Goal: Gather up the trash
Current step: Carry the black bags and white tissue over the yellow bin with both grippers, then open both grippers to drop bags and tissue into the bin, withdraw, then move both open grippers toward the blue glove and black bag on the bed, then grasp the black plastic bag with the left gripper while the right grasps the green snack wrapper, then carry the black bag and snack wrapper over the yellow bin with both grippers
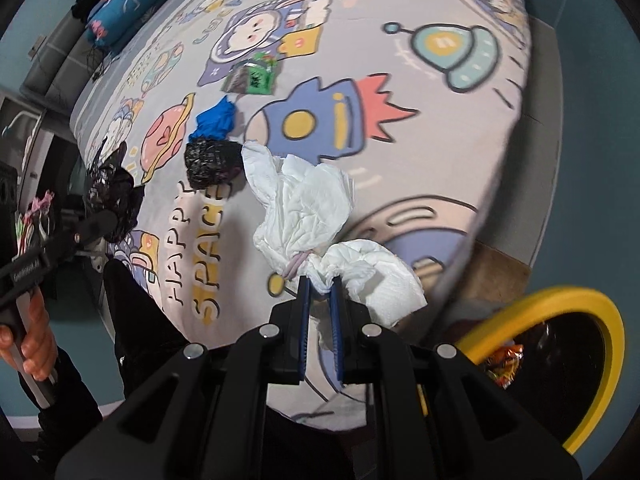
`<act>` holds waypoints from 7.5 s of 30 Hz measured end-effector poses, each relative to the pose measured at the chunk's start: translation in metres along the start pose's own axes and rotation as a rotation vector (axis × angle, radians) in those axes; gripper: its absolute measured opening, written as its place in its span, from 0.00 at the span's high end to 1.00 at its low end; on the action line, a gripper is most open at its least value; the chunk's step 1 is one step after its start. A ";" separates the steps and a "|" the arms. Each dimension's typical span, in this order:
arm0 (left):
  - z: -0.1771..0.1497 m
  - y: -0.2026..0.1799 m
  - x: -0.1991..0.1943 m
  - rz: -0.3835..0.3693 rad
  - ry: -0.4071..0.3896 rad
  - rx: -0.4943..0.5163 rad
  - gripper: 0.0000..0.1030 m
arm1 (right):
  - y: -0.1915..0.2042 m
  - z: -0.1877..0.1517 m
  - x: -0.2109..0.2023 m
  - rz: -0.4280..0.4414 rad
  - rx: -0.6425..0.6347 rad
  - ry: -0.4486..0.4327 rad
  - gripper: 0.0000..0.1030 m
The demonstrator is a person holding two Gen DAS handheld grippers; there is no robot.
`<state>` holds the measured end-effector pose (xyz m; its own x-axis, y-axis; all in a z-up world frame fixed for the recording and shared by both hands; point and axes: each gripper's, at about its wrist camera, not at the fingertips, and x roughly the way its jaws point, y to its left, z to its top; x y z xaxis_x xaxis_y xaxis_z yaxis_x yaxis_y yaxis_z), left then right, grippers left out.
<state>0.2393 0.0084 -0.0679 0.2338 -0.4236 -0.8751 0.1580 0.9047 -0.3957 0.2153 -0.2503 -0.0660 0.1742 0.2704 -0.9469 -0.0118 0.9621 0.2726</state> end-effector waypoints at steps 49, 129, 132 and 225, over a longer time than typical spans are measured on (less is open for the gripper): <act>-0.109 -0.253 0.075 -0.195 0.236 0.545 0.80 | -0.188 -0.118 -0.063 -0.039 0.507 -0.114 0.90; 0.022 0.050 0.058 0.071 -0.046 -0.124 0.28 | 0.040 0.133 0.065 0.090 -0.024 0.075 0.31; 0.024 0.065 0.071 0.064 -0.045 -0.188 0.28 | 0.062 0.160 0.087 0.085 -0.089 0.100 0.27; -0.030 0.087 0.020 -0.029 -0.079 -0.238 0.90 | 0.161 0.169 0.119 -0.017 -0.359 0.182 0.85</act>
<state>0.2289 0.0802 -0.1279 0.3085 -0.4431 -0.8417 -0.0627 0.8735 -0.4827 0.4002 -0.0689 -0.1059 0.0009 0.2254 -0.9743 -0.3594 0.9092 0.2101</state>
